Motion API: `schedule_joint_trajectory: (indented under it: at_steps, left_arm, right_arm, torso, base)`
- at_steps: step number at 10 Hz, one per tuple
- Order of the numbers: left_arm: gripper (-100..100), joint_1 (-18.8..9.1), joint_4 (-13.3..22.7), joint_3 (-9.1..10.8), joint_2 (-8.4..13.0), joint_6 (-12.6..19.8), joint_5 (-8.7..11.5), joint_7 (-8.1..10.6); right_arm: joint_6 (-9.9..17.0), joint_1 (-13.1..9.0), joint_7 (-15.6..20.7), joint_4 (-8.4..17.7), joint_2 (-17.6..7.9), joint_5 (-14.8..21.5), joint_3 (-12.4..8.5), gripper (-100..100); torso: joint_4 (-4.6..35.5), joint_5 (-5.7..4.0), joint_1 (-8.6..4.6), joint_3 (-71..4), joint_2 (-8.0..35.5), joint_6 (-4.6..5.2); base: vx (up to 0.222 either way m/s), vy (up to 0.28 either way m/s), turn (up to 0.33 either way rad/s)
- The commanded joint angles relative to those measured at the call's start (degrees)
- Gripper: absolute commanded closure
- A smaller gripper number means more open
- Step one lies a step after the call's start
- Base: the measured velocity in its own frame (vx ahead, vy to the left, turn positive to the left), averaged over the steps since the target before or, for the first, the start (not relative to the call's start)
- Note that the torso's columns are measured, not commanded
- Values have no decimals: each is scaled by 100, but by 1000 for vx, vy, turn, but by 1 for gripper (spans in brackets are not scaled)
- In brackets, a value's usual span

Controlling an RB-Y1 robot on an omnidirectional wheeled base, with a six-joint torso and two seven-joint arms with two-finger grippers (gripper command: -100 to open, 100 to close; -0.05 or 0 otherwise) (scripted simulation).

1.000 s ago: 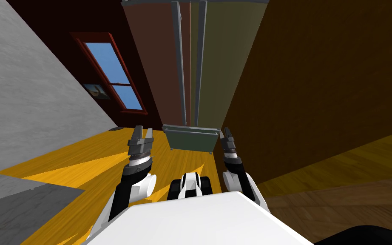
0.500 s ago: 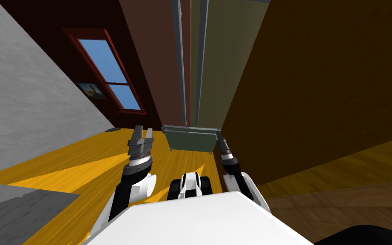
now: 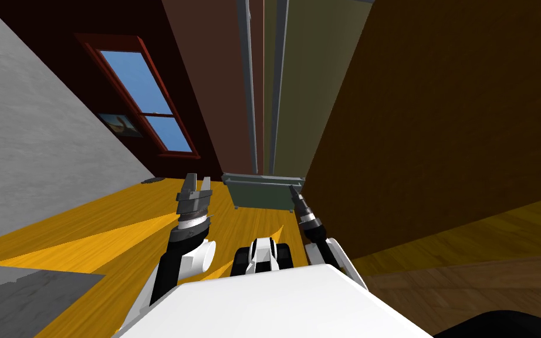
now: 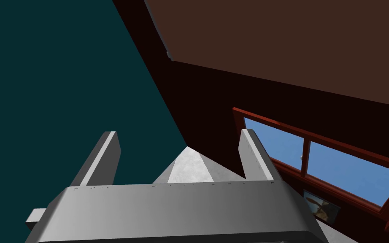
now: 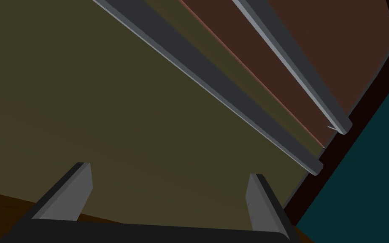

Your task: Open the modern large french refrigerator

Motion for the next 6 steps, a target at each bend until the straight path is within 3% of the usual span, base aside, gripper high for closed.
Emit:
schedule_joint_trajectory:
  at_steps: [1, 4, 5, 6]
  left_arm:
    - [0, 0, 0, 0, 0, 0, 0, 0]
    - [0, 0, 0, 0, 0, 0, 0, 0]
    - [0, 0, 0, 0, 0, 0, 0, 0]
    - [0, 0, 0, 0, 0, 0, 0, 0]
  right_arm:
    - [221, -11, 133, 68, -71, 338, 107, -100]
    - [599, -7, 412, 192, -137, 858, 343, -100]
    - [599, -7, 412, 192, -137, 942, 343, -100]
    - [795, -8, 561, 258, -161, 1159, 465, -100]
  torso:
    - [0, 0, 2, 0, -1, 0]
    - [-1, 0, -1, -1, -2, 0]
    - [-1, 0, 1, -1, -3, 1]
    - [0, 0, 1, -1, -1, 0]
  base:
    - [22, 33, -21]
    - [31, 30, -31]
    - [31, 33, -18]
    - [41, 42, -35]
